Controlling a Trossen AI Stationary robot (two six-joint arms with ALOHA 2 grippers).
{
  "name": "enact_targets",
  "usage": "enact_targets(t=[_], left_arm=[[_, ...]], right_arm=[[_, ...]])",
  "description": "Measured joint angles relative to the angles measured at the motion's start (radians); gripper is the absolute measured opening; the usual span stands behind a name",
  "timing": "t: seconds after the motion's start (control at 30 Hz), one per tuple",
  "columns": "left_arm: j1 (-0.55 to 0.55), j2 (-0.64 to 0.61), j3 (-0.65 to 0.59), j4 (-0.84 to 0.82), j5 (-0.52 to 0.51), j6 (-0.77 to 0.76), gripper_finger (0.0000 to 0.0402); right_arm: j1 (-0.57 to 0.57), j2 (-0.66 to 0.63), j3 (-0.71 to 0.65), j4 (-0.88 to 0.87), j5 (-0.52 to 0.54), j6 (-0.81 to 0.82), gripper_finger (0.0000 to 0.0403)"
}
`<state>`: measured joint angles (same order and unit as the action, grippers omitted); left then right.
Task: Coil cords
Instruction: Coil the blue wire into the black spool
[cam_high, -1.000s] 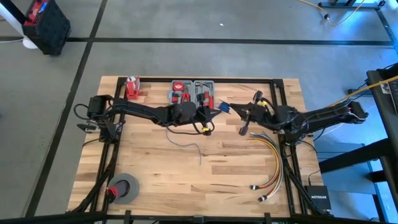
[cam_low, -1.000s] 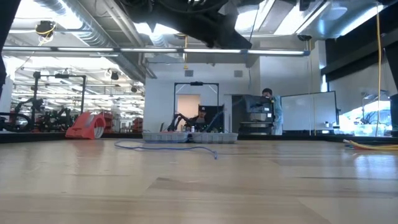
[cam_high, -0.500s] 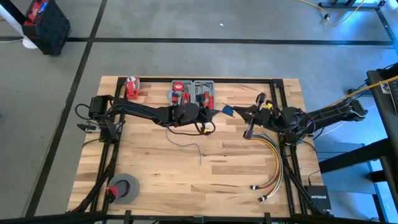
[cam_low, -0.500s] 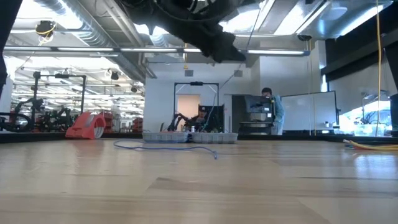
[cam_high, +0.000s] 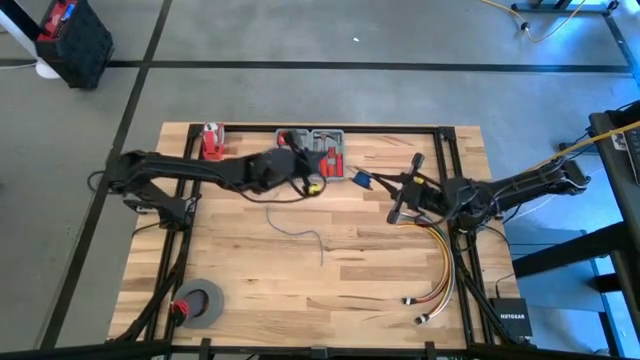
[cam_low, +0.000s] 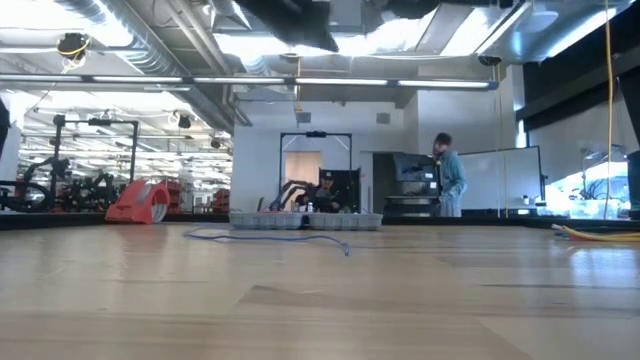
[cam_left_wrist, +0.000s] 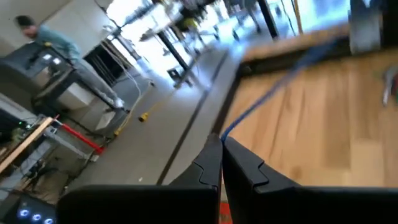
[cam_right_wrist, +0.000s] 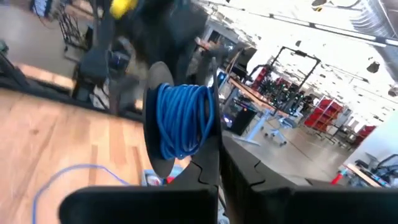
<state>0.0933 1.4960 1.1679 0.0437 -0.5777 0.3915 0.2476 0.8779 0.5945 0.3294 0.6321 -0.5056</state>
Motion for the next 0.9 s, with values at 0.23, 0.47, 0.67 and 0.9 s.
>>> enact_targets(t=[0.23, 0.47, 0.67, 0.9], left_arm=[[-0.005, -0.109, 0.001, 0.032, 0.203, -0.159, 0.0000], [-0.033, -0.074, 0.003, 0.114, 0.355, -0.247, 0.0000], [-0.061, 0.014, 0.004, 0.200, 0.360, -0.265, 0.0000], [-0.079, 0.104, 0.005, 0.250, 0.362, -0.303, 0.0000]], right_arm=[[-0.074, 0.076, -0.002, -0.011, 0.004, 0.001, 0.0005], [-0.168, 0.189, -0.004, 0.046, 0.004, 0.006, 0.0005], [-0.199, 0.260, -0.005, 0.141, 0.012, 0.008, 0.0005], [-0.209, 0.273, -0.006, 0.194, 0.064, 0.035, 0.0005]])
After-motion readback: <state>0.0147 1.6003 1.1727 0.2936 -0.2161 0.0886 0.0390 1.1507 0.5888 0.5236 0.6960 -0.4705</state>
